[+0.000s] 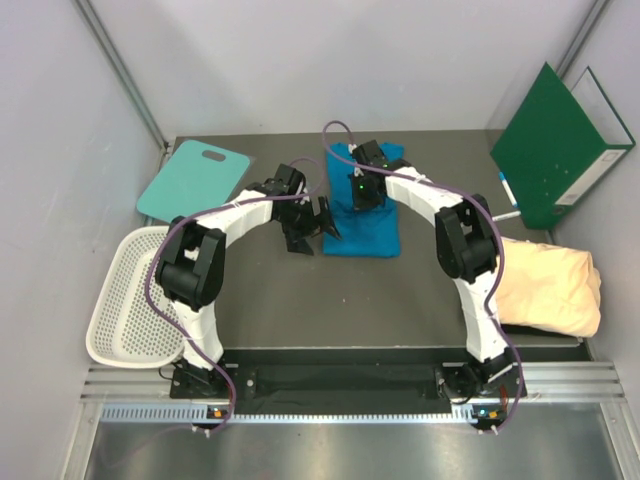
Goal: Fold and stack the t-shirts
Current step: Fold the folded rectangular tshirt in 1/3 of the way, then grab one side of the 2/3 rectangular tshirt with both arms
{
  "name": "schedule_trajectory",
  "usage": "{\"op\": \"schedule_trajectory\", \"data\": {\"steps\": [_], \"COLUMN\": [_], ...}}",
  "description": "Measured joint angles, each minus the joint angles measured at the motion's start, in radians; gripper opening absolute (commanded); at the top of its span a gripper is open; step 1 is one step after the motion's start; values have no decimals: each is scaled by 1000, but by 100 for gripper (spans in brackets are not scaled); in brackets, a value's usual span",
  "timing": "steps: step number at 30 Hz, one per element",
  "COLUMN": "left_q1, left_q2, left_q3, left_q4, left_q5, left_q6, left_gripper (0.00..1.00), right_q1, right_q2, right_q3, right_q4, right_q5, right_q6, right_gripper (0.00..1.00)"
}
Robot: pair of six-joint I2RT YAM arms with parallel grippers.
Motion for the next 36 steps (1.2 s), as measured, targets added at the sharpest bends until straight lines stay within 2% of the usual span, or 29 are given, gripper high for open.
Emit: {"op": "schedule_trajectory", "data": {"steps": [8, 11, 12, 13, 14, 18, 21, 22, 24, 25, 28, 33, 36], "left_q1": [0, 0, 0, 0, 0, 0, 0, 0, 0, 0, 0, 0, 0], "left_q2": [-19, -31, -34, -38, -41, -46, -46, -46, -46, -45, -41, -1, 14], "left_q3": [-8, -21, -25, -32, -39, -79, -122, -138, -157, -162, -163, -162, -153], "left_q4": [-20, -23, -23, -24, -24, -12, 18, 33, 51, 63, 102, 153, 170], "left_q5": [-15, -21, -23, -25, -27, -38, -43, -43, -43, -43, -42, -42, -28], "left_q6": [6, 13, 16, 20, 23, 26, 18, 12, -1, -6, -24, -36, -55], "left_gripper": [99, 99, 99, 99, 99, 99, 97, 94, 78, 74, 70, 71, 59], "right_q1": [-21, -40, -48, -57, -67, -121, -194, -227, -295, -331, -387, -368, -359], "right_q2": [66, 69, 65, 58, 39, -122, -307, -370, -468, -505, -541, -502, -478], "right_q3": [176, 185, 182, 169, 140, -80, -302, -374, -495, -550, -675, -815, -852], "right_q4": [13, 17, 23, 31, 45, 62, 89, 97, 124, 137, 171, 241, 274], "right_q5": [143, 179, 187, 196, 200, 182, 105, 69, -3, -39, -145, -352, -438], "right_q6": [39, 54, 58, 60, 62, 93, 148, 168, 209, 225, 278, 387, 444], "right_gripper": [0, 0, 2, 12, 19, 21, 36, 48, 57, 61, 63, 64, 57]}}
